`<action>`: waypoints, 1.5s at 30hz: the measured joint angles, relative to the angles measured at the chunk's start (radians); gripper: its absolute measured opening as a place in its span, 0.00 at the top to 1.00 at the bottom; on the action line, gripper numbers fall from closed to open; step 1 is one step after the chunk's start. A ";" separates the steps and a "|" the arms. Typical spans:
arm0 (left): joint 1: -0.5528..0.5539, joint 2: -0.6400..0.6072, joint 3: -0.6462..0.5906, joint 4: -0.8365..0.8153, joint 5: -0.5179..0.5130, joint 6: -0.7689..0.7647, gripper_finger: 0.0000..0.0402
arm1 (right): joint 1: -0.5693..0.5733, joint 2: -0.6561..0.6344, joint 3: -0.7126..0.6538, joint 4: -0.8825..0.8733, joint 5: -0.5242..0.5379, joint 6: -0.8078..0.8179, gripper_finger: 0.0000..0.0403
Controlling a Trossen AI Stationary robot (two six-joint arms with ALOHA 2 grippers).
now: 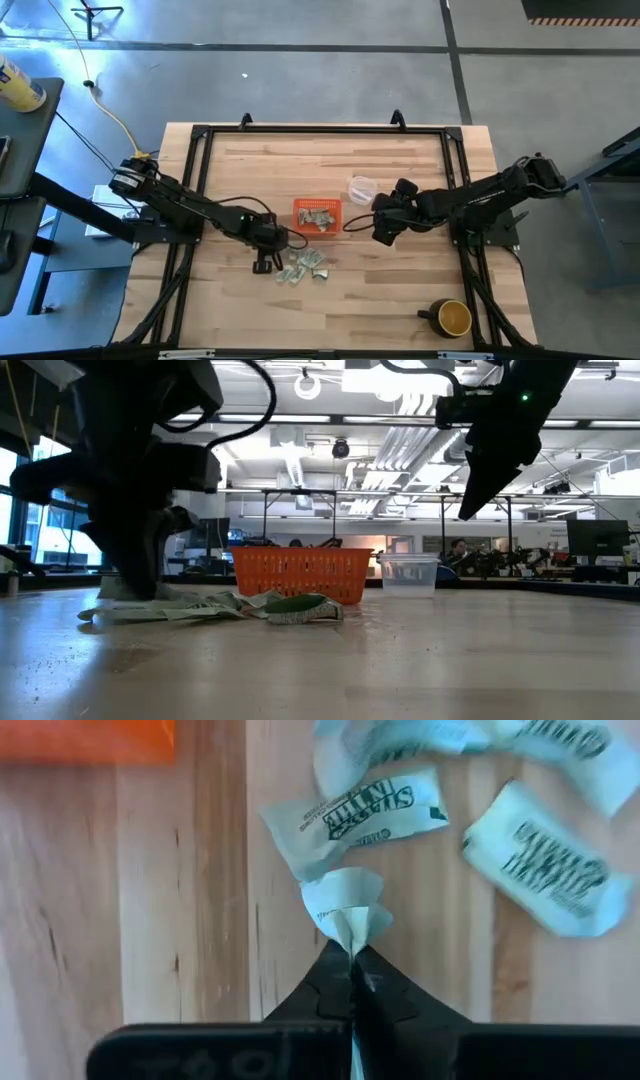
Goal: Pick and place Stevia / Truvia into bins
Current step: Put the stevia packet into the basket
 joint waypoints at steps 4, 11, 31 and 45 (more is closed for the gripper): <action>0.000 -0.009 0.081 -0.112 -0.020 0.005 0.89 | 0.001 0.000 0.000 -0.005 -0.003 0.000 0.48; 0.022 -0.009 0.287 -0.300 -0.110 0.200 0.91 | 0.001 0.000 0.000 -0.021 0.003 0.007 0.48; 0.314 0.094 0.379 0.009 -0.030 0.389 0.78 | 0.247 0.001 0.000 -0.137 0.066 0.414 0.48; 0.197 0.072 0.486 -0.402 0.004 0.228 0.33 | 0.273 0.001 0.000 -0.141 0.077 0.395 0.48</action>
